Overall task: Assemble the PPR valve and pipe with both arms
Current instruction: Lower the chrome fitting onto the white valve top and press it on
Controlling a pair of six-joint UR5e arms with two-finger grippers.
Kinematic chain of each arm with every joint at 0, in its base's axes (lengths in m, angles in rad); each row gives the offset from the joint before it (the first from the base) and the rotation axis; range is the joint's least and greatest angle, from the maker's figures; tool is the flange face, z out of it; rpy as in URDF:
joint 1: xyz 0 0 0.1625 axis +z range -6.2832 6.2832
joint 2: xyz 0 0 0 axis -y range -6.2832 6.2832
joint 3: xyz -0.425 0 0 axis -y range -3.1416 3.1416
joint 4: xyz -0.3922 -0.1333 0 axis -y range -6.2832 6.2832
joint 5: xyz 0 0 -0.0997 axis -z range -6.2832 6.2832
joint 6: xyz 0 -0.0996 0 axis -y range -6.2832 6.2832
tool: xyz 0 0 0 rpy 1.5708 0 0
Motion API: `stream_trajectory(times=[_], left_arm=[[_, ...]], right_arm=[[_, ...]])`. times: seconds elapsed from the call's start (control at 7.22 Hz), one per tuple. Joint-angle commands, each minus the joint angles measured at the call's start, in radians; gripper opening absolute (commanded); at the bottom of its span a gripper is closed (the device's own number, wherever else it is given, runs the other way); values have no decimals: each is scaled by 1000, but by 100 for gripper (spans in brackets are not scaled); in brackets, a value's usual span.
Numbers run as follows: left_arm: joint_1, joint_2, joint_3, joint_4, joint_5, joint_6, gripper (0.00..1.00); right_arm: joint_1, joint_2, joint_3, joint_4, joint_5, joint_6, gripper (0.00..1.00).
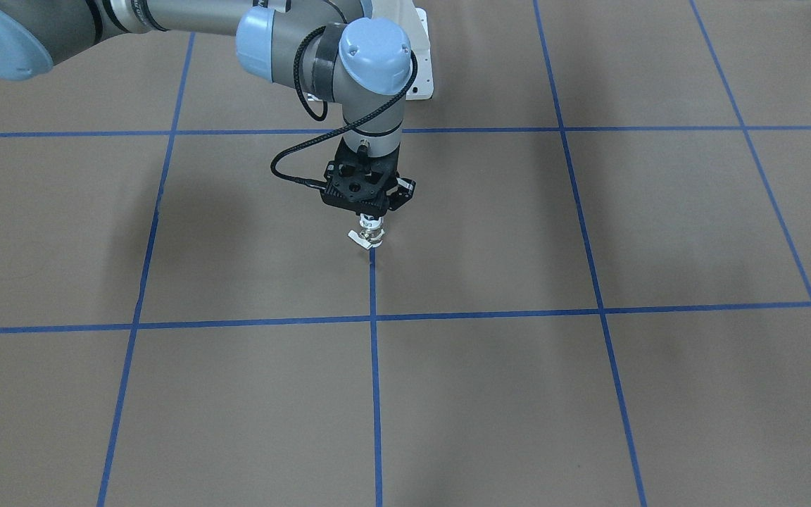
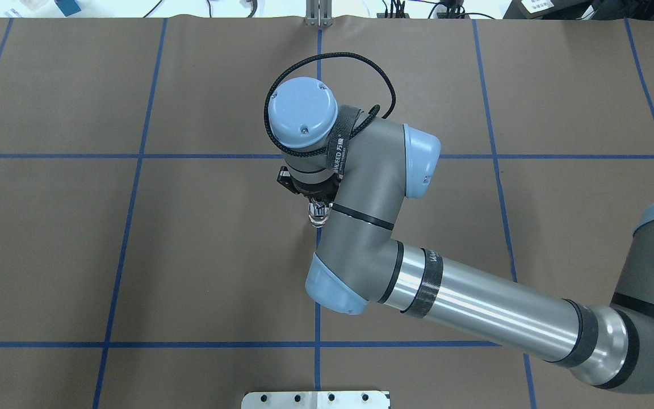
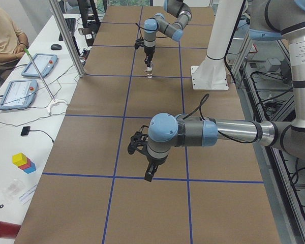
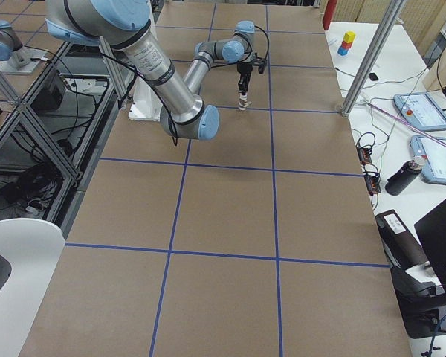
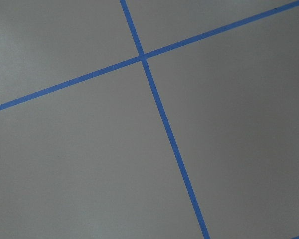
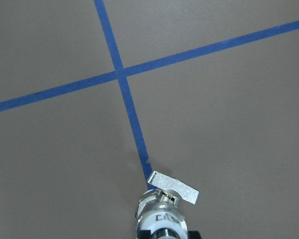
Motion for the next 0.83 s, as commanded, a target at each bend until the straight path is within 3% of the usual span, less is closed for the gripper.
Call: stream_trajectory(times=[0.0, 0.42, 0.55, 0.69], left_arm=[[0, 0, 0, 0, 2, 0, 100], [0, 0, 0, -2, 0, 0, 100], [0, 0, 0, -2, 0, 0, 100], [0, 0, 0, 0, 0, 0, 100]], right_arm=[[2, 0, 0, 0, -1, -2, 43], [2, 0, 3, 0, 1, -3, 48], [3, 0, 6, 0, 1, -6, 56], [9, 3, 12, 0, 1, -9, 99]])
